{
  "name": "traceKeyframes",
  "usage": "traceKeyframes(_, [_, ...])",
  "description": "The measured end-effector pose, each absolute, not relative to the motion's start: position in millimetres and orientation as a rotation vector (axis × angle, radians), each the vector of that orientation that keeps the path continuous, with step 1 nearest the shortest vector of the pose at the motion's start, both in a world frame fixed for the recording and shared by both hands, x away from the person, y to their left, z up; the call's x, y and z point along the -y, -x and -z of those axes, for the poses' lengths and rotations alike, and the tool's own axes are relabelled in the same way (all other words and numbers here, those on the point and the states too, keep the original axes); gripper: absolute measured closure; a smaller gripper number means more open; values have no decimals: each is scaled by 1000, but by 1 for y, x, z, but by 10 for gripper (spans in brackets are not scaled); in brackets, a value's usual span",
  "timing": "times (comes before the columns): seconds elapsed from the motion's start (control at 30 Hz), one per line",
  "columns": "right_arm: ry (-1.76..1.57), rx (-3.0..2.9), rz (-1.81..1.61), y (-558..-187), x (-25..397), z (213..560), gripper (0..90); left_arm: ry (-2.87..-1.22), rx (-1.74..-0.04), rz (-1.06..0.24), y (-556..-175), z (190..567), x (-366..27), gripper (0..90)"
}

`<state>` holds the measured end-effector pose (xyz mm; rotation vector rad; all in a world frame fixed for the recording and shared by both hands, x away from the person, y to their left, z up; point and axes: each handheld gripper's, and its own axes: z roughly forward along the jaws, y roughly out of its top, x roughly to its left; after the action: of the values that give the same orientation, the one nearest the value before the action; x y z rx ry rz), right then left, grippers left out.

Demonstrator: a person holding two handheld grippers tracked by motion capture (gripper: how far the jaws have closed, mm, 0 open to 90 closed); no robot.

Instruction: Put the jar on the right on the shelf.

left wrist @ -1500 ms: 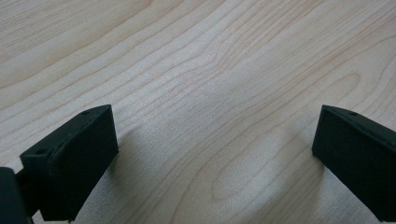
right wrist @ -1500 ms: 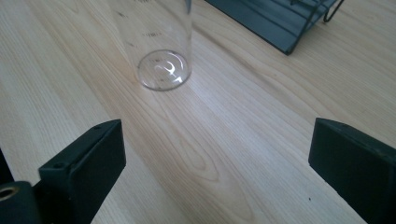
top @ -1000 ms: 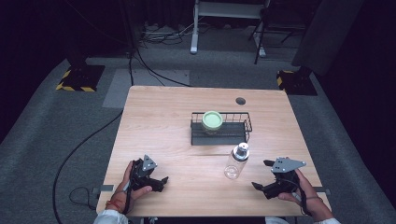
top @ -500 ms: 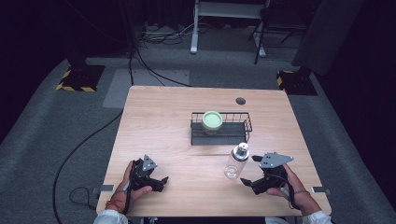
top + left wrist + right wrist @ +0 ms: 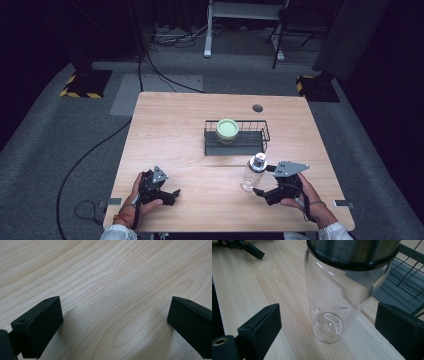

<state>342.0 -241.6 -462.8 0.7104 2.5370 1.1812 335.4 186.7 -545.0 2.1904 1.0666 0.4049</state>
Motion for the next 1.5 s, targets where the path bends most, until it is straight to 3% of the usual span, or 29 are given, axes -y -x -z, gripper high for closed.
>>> traceKeyframes(0.5, [-714, -2522, -1200, -349, 232, 464, 93, -2191, -1065, -405, -335, 545, -187, 1])
traceKeyframes(1.3, [-763, -2389, -1360, -353, 235, 465, 289, -2192, -1060, -405, -336, 545, -187, 1])
traceKeyframes(1.5, [-764, -2388, -1350, -355, 233, 467, 297, -2193, -1060, -405, -336, 545, -187, 1])
